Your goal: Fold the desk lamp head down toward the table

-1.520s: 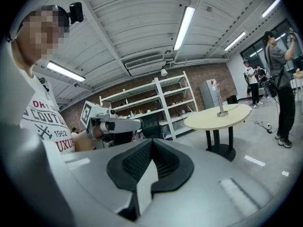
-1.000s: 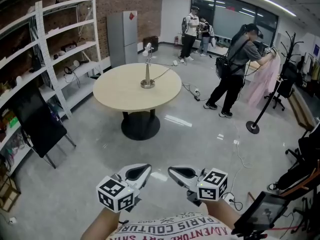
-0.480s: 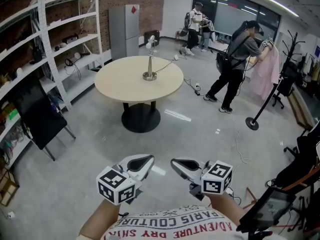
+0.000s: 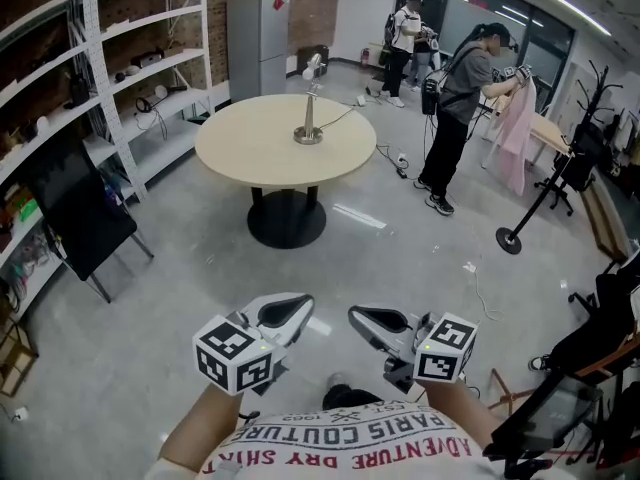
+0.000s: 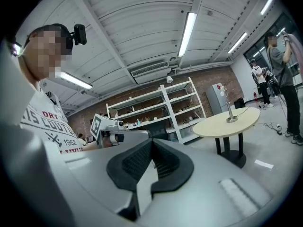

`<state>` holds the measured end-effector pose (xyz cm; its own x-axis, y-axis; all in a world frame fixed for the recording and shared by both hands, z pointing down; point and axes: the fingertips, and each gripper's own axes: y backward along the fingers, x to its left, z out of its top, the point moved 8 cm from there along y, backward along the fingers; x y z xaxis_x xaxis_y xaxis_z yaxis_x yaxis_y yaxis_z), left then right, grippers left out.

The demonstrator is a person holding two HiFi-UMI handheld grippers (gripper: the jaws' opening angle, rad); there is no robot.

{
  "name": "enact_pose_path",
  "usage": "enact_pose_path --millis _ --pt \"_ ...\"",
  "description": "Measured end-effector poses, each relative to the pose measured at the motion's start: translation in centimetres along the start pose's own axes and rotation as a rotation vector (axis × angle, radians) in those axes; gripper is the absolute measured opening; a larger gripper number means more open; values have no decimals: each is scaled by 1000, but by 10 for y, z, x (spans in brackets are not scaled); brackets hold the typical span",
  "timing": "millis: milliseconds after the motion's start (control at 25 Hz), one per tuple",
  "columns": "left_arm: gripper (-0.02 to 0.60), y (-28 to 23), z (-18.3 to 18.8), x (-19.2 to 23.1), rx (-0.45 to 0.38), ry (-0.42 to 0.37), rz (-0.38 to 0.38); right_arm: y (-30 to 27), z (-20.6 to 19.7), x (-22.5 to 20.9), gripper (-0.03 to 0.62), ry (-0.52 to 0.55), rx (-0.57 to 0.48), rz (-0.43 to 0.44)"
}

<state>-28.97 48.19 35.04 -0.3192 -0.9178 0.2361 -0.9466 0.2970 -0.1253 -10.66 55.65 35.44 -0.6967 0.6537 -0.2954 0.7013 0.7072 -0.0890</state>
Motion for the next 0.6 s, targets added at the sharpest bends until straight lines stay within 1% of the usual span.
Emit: enact_pose_path --millis 160,320,520,600 --pt "2 -10 1 7 12 -6 6 -4 -1 -14 5 -3 3 5" --pt "2 -26 -1 24 40 -3 21 -14 2 -42 5 -25 -6 9" --pt "2 -72 4 56 58 1 31 -27 12 -100 5 -33 2 14" --pt "2 -93 3 74 64 29 29 -35 13 -127 5 -36 17 14"
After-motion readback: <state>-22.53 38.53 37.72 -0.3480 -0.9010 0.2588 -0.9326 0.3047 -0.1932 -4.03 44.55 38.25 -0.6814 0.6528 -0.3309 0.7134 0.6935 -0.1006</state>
